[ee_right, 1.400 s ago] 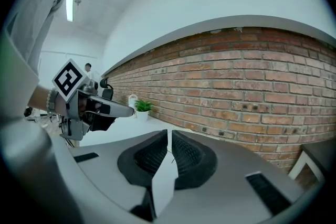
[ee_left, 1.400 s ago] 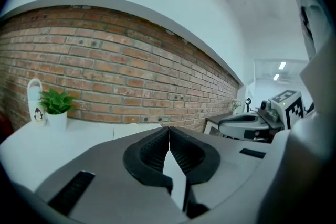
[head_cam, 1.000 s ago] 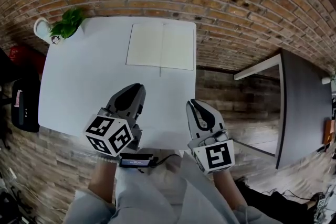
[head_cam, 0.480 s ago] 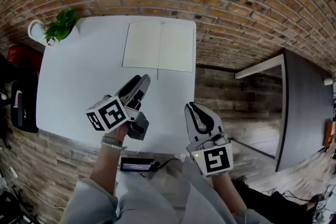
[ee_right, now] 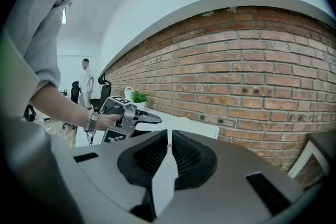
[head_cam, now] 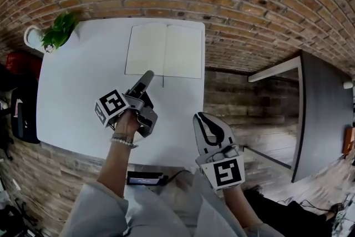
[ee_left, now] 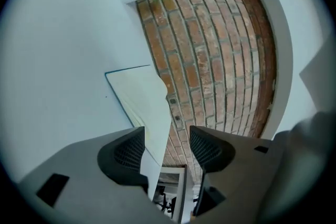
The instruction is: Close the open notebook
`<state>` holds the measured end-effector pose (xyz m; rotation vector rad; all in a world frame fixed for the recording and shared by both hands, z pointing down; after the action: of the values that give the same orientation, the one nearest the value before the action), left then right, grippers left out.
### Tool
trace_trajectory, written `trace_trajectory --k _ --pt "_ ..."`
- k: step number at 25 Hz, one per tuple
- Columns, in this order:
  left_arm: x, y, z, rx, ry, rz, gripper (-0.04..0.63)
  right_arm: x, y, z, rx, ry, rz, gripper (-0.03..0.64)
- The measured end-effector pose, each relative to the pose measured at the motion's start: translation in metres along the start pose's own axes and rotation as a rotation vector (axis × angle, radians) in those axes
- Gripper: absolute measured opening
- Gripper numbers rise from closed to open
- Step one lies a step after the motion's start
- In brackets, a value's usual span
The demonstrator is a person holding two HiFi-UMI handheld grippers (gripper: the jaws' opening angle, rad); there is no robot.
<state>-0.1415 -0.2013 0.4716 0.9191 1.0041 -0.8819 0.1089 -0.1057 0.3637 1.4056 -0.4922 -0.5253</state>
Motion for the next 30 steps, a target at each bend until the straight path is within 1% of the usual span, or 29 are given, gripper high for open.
trace_trajectory --k 3,6,16,23,30 --pt "-0.01 0.0 0.009 0.006 -0.039 -0.069 0.279 0.002 0.001 0.003 -0.006 -0.001 0.002 0.054" --pt "-0.018 -0.003 0.017 0.005 -0.062 -0.104 0.285 0.003 0.003 0.006 -0.01 0.006 0.005 0.054" --pt "-0.033 0.0 0.036 -0.004 -0.142 -0.133 0.302 0.008 0.01 0.008 -0.02 0.019 0.021 0.054" --pt "-0.031 -0.001 0.044 -0.002 -0.151 -0.145 0.302 0.011 0.012 0.006 -0.025 0.032 0.03 0.054" --pt "-0.03 -0.004 0.051 0.004 -0.143 -0.148 0.302 0.011 0.013 0.006 -0.035 0.038 0.034 0.054"
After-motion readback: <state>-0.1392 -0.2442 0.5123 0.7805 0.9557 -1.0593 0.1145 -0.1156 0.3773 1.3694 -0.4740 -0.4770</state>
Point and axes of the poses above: the fingertips, and each gripper's own axes: z forward along the fingers, x to its right, y out of its underside, the point moved 10 cm from there along -z, backward along the fingers, and after that the axes turned 12 degrees about x, right-handed, at the moved point
